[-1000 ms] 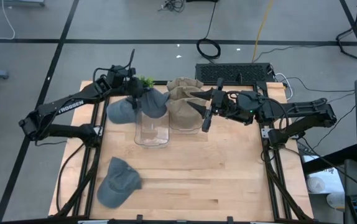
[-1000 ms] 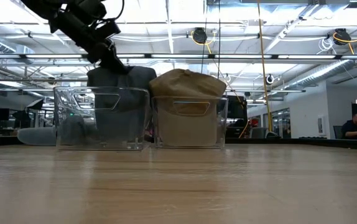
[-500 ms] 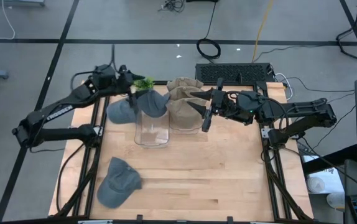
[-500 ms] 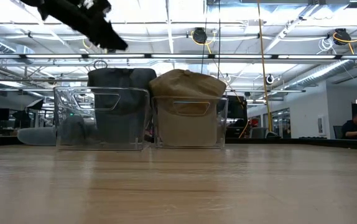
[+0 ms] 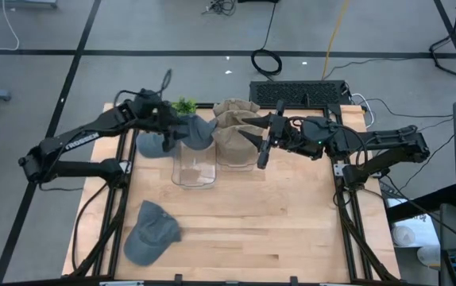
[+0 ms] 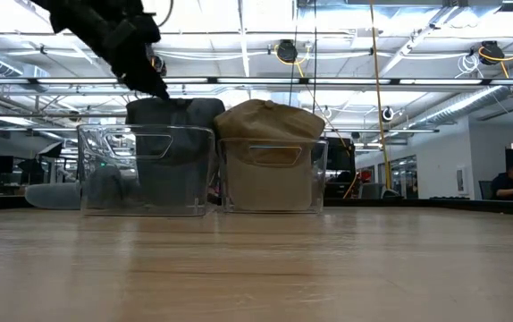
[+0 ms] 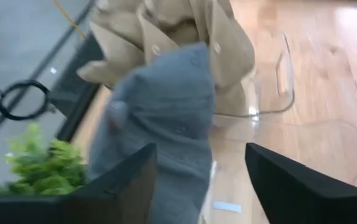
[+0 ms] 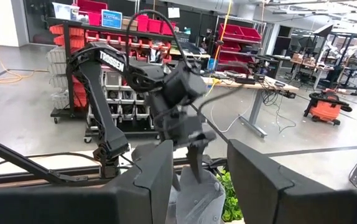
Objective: Pick & Place hat
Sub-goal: Put the right blue cap into the left transparent bin, then put the bottom blue cap into the left transparent bin
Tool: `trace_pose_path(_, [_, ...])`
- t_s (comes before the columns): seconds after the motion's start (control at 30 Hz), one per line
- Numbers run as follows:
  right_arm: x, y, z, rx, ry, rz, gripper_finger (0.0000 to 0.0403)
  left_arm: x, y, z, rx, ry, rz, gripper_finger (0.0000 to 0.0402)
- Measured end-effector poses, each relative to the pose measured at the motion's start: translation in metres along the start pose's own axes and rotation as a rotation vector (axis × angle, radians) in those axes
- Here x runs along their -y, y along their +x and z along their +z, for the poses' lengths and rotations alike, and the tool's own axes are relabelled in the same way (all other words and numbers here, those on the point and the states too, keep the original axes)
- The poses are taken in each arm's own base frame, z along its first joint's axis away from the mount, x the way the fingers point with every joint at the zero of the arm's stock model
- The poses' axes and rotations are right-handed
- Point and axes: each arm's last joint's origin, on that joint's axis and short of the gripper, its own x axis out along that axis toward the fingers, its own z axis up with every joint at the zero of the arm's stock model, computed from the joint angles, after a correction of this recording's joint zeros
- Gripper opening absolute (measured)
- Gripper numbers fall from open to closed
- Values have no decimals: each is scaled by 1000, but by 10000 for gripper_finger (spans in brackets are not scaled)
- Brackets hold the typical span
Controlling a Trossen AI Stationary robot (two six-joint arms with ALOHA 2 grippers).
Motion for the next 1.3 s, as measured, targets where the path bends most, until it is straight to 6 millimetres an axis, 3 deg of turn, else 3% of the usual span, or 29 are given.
trace_pose_path(0.23, [-3,3,-17,-37,-16,4,141,1,35,0,-54,6,-59,167])
trace_pose_path(0.47, [-7,6,-38,-94,-1,11,141,-8,51,-3,-106,-13,79,29])
trace_pose_path(0.53, [-8,6,-41,-100,7,11,141,-12,58,-6,-136,1,78,9])
trace_pose_path(0.73, [-9,8,-47,-54,28,9,141,-20,79,-19,-253,-37,167,4])
trace_pose_path(0.93, [-10,9,-49,9,57,5,141,-20,81,-19,-252,-84,181,18])
trace_pose_path(1.1, [-10,9,-50,6,55,18,141,-11,65,-11,-175,-146,90,32])
trace_pose_path(1.3, [-12,9,-49,14,56,83,141,6,29,5,-17,-116,-6,50])
